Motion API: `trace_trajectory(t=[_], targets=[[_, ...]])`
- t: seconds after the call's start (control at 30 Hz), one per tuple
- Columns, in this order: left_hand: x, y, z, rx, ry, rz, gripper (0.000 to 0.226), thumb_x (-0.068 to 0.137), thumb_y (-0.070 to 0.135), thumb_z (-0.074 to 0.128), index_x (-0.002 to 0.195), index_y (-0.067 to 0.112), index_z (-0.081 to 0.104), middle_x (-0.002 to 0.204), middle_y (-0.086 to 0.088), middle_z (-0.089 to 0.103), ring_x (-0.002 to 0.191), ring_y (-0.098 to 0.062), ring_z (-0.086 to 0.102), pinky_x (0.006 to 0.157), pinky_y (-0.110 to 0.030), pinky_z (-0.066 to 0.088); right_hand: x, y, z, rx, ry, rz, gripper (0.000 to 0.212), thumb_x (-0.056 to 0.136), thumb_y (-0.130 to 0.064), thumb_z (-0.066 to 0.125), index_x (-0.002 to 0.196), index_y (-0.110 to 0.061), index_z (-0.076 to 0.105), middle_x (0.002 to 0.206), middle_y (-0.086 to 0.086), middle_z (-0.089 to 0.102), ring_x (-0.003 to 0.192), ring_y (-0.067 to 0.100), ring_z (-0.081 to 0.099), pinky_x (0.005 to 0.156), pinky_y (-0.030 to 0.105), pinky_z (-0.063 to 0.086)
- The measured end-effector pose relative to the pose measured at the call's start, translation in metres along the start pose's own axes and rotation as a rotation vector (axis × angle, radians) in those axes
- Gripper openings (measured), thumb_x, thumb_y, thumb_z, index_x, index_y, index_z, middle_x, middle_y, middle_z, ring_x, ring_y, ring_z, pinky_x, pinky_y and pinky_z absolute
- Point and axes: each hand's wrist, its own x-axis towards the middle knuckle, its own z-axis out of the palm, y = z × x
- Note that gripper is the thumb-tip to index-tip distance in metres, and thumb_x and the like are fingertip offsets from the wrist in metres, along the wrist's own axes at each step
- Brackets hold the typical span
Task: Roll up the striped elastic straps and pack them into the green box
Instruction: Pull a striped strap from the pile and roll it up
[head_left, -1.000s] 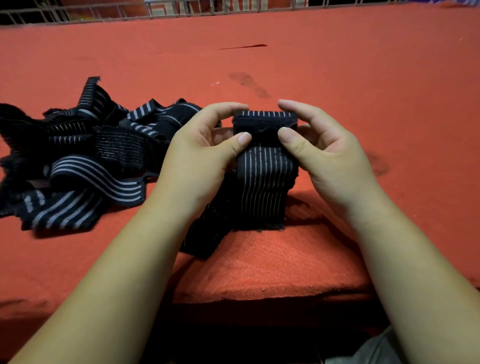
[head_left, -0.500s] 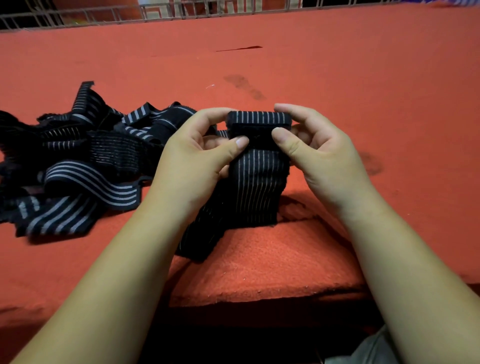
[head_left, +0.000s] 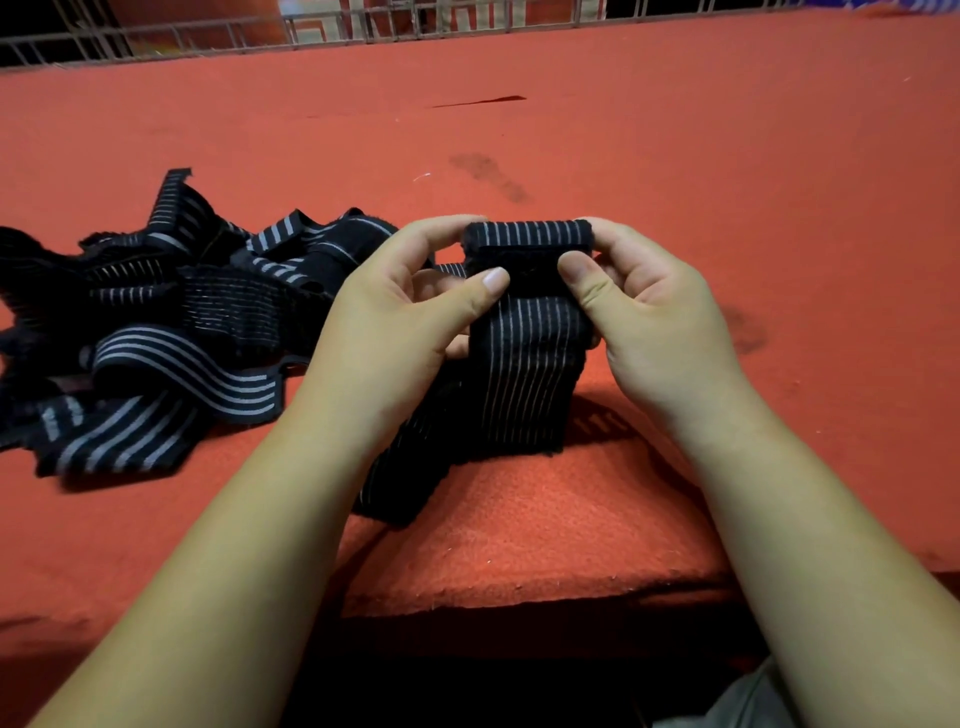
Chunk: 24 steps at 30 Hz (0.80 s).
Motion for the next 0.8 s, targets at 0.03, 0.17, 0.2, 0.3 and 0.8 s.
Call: trace_trajectory(t=[0.03, 0.17, 0.2, 0.3, 0.8], targets=[[0.0002, 0.0005, 0.0000, 0.015, 0.001, 0.011, 0.035, 0.101, 0.021, 0.076, 0.135, 0.029, 0.070, 0.099, -0.013, 0.078, 0.093, -0.027, 0.079, 0.088, -0.049, 0.067, 0.0001, -0.0003, 0.0001, -0.004, 0.007, -0.002, 0.023, 0.110, -0.015, 0.060, 0.130, -0.014, 0.070, 0.099, 0.005, 0.079, 0.090, 0.010, 0.072, 0.083, 0.030, 0.058], [0.0007, 0.0003, -0.0015, 0.051, -0.006, 0.025, 0.025, 0.105, 0.028, 0.070, 0.130, 0.026, 0.074, 0.092, 0.002, 0.077, 0.076, -0.012, 0.070, 0.073, -0.033, 0.062, -0.0003, -0.0017, 0.0002, -0.025, -0.014, -0.014, 0.024, 0.109, -0.016, 0.061, 0.130, -0.021, 0.071, 0.110, 0.018, 0.075, 0.094, 0.015, 0.068, 0.088, 0.042, 0.058], [0.0006, -0.0002, -0.0019, 0.045, -0.014, 0.031, 0.022, 0.106, 0.027, 0.069, 0.127, 0.025, 0.075, 0.093, -0.001, 0.077, 0.077, -0.014, 0.071, 0.074, -0.036, 0.062, -0.0003, -0.0018, 0.0001, -0.042, -0.026, -0.011, 0.024, 0.109, -0.018, 0.062, 0.131, -0.023, 0.071, 0.106, 0.021, 0.073, 0.087, 0.017, 0.065, 0.080, 0.044, 0.056], [0.0004, -0.0024, -0.0015, 0.043, 0.026, 0.068, 0.022, 0.105, 0.019, 0.070, 0.125, 0.025, 0.075, 0.086, 0.000, 0.076, 0.074, -0.012, 0.070, 0.070, -0.031, 0.056, -0.0002, -0.0015, 0.0002, -0.055, -0.034, 0.017, 0.026, 0.109, -0.026, 0.062, 0.133, -0.026, 0.070, 0.096, 0.024, 0.065, 0.076, 0.019, 0.056, 0.067, 0.039, 0.050], [-0.0009, -0.0004, 0.0019, 0.061, 0.066, -0.012, 0.022, 0.104, 0.036, 0.070, 0.114, 0.019, 0.081, 0.097, 0.001, 0.081, 0.084, -0.010, 0.074, 0.079, -0.038, 0.063, 0.0009, 0.0006, -0.0018, -0.077, -0.004, -0.014, 0.028, 0.111, -0.021, 0.057, 0.137, -0.019, 0.067, 0.117, -0.012, 0.074, 0.106, 0.004, 0.067, 0.098, 0.029, 0.053]])
